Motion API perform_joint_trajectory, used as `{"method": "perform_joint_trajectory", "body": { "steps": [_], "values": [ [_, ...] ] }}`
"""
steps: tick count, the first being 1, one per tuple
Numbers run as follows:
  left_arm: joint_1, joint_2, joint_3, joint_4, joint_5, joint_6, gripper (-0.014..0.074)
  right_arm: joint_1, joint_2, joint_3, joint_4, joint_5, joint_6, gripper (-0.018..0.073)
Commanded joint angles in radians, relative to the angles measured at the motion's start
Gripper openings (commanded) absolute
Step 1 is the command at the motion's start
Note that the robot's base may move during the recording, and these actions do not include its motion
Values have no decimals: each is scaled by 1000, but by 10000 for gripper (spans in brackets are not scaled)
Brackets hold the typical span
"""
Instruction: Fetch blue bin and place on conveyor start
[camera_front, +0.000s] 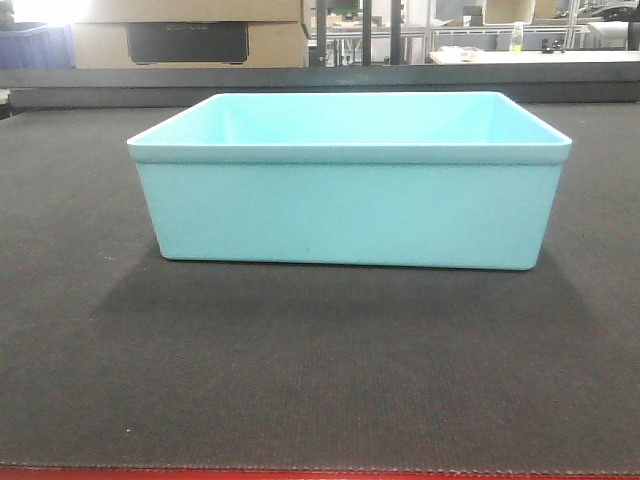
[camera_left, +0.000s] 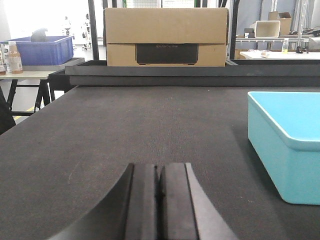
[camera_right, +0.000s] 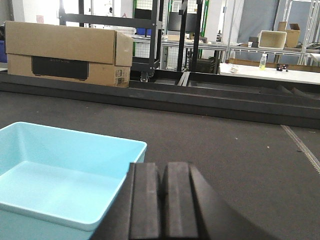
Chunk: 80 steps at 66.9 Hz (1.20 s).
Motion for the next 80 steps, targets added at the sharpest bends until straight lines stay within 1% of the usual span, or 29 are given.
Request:
{"method": "perform_joint_trajectory", "body": {
  "steps": [1, 46, 55, 67, 72, 75, 80],
  "values": [
    [1, -7, -3, -7, -19, 3, -111, -4, -4, 2, -9, -25, 0, -162],
    [1, -7, -3, -7, -19, 3, -111, -4, -4, 2, -7, -22, 0, -162],
    [1, -7, -3, -7, -19, 3, -111, -57, -4, 11, -5, -16, 0, -162],
    [1, -7, -3, -7, -19, 3, -111, -197, -69, 86, 44, -16, 0, -162],
    [1, -7, -3, -7, -19, 3, -111, -240, -118, 141, 60, -16, 0, -162],
    [1, -7, -3, -7, -19, 3, -111, -254, -144, 184, 69, -16, 0, -162],
    [1, -7, -3, -7, -19, 3, -111, -253, -179, 258, 72, -16, 0, -162]
  ]
}}
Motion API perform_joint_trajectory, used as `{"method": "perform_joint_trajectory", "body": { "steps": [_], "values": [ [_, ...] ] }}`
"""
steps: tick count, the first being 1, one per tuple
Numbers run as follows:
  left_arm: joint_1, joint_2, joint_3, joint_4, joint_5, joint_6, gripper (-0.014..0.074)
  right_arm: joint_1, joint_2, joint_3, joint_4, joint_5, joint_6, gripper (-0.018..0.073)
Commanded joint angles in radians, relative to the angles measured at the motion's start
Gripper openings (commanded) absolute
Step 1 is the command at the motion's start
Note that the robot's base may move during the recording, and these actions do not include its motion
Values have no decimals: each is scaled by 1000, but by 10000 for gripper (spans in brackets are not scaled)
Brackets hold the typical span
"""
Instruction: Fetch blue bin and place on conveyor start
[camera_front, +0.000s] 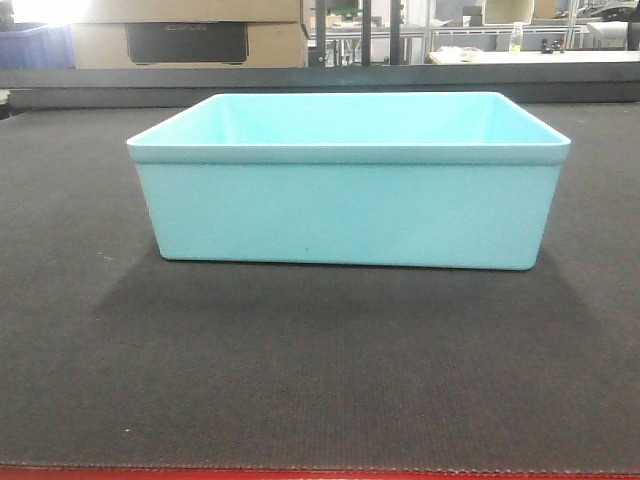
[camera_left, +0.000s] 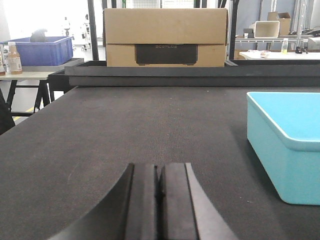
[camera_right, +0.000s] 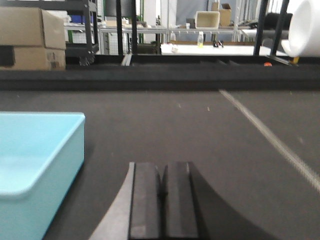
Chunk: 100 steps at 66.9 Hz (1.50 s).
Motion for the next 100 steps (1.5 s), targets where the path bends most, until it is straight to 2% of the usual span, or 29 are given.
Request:
{"method": "perform_joint_trajectory", "body": {
  "steps": [1, 9, 13, 34, 35, 46, 100],
  "values": [
    [1, -5, -3, -7, -19, 3, -111, -6, -37, 78, 15, -16, -1, -162],
    [1, -5, -3, -7, -19, 3, -111, -6, -64, 234, 52, -16, -1, -162],
    [1, -5, -3, -7, -19, 3, -111, -6, -86, 234, 70, -16, -1, -162],
    [1, -5, -3, -7, -19, 3, -111, 5, -115, 234, 25, -16, -1, -162],
    [1, -5, -3, -7, -19, 3, -111, 7, -115, 234, 20, -215, -13, -162],
    [1, -5, -3, -7, -19, 3, -111, 60, -115, 234, 1, -257, -13, -162],
    [1, -5, -3, -7, -19, 3, -111, 70, -115, 234, 5, -187, -13, -162]
  ]
}}
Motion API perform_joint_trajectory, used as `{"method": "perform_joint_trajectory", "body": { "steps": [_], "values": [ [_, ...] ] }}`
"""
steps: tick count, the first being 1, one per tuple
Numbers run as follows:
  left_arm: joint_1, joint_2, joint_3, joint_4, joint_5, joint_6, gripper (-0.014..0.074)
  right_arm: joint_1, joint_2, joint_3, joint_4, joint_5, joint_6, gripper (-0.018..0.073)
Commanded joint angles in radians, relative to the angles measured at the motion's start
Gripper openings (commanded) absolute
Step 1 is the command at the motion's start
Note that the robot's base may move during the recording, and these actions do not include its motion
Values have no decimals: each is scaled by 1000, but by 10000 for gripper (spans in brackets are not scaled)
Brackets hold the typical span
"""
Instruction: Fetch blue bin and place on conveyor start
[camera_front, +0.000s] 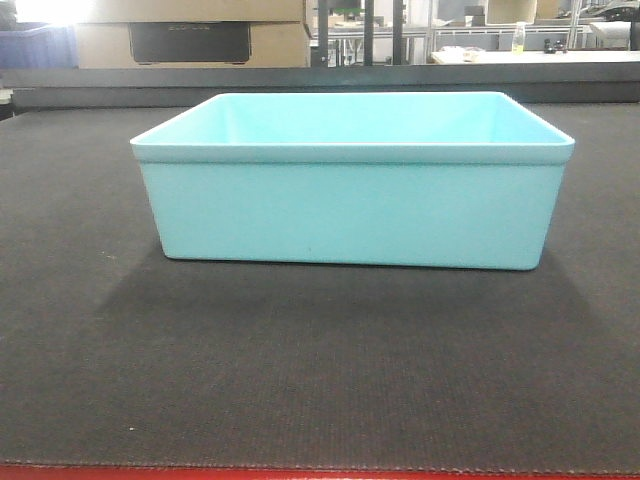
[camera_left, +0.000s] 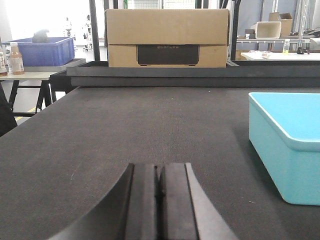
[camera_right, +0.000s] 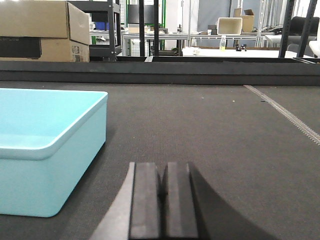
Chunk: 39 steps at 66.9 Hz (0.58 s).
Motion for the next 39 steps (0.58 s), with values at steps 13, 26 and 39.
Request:
{"method": "perform_joint_trajectory", "body": {
  "steps": [13, 26, 39],
  "values": [
    [1, -5, -3, -7, -18, 3, -111, -2, -4, -5, -5, -7, -9, -162],
    [1, -5, -3, -7, -18, 3, -111, -2, -4, -5, -5, -7, -9, -162],
    [1, -5, -3, -7, -18, 3, -111, -2, -4, -5, -5, -7, -9, -162]
  ]
}}
